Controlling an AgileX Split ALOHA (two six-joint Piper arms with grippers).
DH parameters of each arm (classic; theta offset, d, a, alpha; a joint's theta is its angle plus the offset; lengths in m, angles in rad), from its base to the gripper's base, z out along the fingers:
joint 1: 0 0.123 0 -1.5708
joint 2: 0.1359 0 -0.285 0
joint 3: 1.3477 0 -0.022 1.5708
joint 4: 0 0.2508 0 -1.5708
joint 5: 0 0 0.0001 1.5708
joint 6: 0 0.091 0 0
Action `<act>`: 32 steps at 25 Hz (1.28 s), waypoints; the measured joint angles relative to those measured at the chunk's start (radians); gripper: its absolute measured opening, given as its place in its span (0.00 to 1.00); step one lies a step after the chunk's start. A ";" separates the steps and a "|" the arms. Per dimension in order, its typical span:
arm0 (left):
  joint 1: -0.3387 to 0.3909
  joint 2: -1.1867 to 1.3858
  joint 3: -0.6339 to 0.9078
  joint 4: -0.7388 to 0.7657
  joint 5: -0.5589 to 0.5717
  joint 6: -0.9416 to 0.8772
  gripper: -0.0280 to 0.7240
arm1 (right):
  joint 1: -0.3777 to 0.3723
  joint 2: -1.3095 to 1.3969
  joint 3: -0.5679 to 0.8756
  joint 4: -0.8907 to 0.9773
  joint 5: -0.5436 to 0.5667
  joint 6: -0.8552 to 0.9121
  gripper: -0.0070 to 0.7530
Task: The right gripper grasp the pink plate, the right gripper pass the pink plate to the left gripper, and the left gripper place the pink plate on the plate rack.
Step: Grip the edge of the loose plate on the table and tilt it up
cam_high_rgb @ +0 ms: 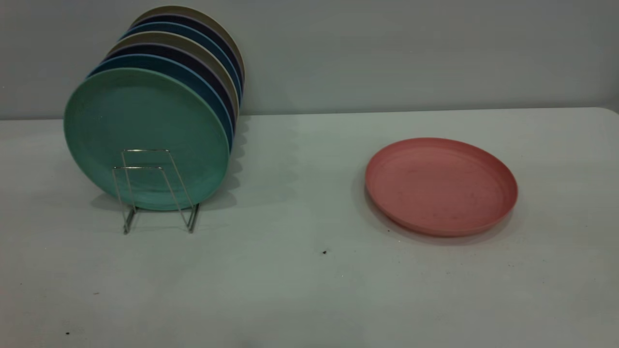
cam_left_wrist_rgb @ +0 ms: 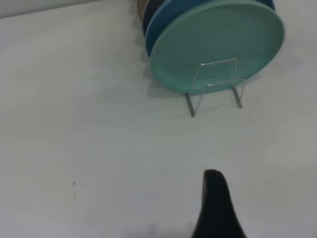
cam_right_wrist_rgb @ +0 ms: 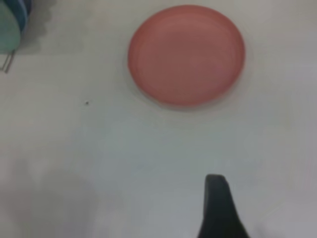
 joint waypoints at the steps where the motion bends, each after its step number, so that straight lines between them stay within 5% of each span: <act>1: 0.000 0.057 -0.020 -0.004 -0.017 0.005 0.76 | 0.000 0.052 -0.011 0.024 -0.021 -0.035 0.68; 9: -0.012 0.448 -0.165 -0.256 -0.114 0.174 0.76 | 0.000 0.470 -0.033 0.307 -0.235 -0.284 0.68; 15: -0.088 0.668 -0.240 -0.525 -0.138 0.408 0.76 | -0.042 0.793 -0.066 0.515 -0.308 -0.497 0.68; 22: -0.195 0.861 -0.253 -0.764 -0.209 0.616 0.76 | -0.184 1.124 -0.277 0.818 -0.106 -0.791 0.68; 32: -0.241 1.014 -0.288 -0.940 -0.317 0.699 0.76 | -0.287 1.464 -0.494 0.920 -0.038 -0.808 0.68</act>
